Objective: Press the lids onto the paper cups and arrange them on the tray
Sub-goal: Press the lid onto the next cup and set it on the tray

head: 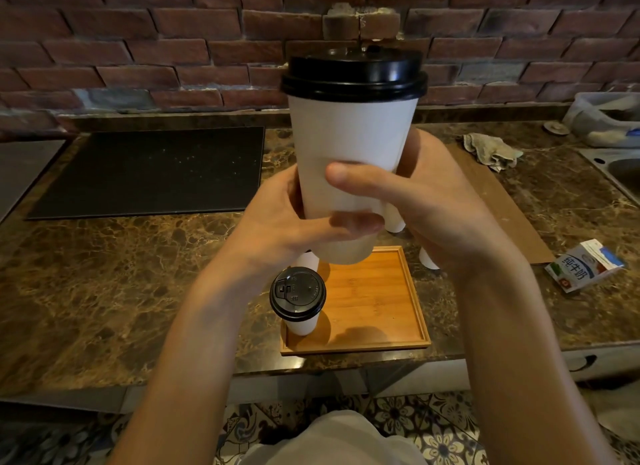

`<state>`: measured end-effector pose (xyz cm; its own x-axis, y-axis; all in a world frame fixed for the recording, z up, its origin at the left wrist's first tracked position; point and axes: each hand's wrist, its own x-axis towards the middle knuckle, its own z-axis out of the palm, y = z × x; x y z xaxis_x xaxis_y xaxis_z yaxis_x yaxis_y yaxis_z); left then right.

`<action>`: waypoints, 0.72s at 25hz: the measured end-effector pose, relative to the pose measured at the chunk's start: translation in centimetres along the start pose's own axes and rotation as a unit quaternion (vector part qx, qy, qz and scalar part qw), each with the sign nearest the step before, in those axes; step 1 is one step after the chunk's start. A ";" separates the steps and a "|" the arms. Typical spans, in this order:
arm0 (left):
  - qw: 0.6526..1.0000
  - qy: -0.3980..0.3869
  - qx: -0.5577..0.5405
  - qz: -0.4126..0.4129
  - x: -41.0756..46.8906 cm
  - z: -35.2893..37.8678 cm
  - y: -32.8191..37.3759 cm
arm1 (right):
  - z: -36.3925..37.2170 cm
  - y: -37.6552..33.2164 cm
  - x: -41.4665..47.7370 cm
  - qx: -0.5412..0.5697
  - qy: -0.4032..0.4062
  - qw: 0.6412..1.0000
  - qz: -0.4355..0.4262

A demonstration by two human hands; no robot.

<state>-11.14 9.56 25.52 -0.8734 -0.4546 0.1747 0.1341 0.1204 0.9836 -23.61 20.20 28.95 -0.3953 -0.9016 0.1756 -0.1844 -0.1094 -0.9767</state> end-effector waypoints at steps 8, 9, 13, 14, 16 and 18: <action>0.996 0.075 0.043 0.023 0.1 0.4 0.1 | 1.4 -0.1 -0.1 -0.043 0.081 0.996 0.000; 0.995 0.084 0.046 0.023 0.1 0.5 0.0 | 1.8 0.1 -0.2 -0.045 0.097 0.994 0.002; 0.995 0.088 0.050 0.027 0.0 0.5 -0.5 | 2.6 0.9 -0.4 -0.039 0.128 0.991 0.000; 0.995 0.085 0.052 0.029 0.0 0.5 -0.4 | 2.4 0.8 -0.4 -0.036 0.127 0.991 -0.003; 0.995 0.078 0.049 0.037 -0.1 0.4 -0.1 | 2.0 0.6 -0.3 -0.030 0.119 0.992 -0.010; 0.996 0.068 0.044 0.043 -0.2 0.3 0.2 | 1.5 0.4 -0.2 -0.004 0.102 0.995 -0.017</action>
<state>-11.10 9.96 25.66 -0.7875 -0.5546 0.2688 0.1595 0.2379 0.9581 -22.19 19.74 28.37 -0.5634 -0.7936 0.2298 -0.2069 -0.1338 -0.9692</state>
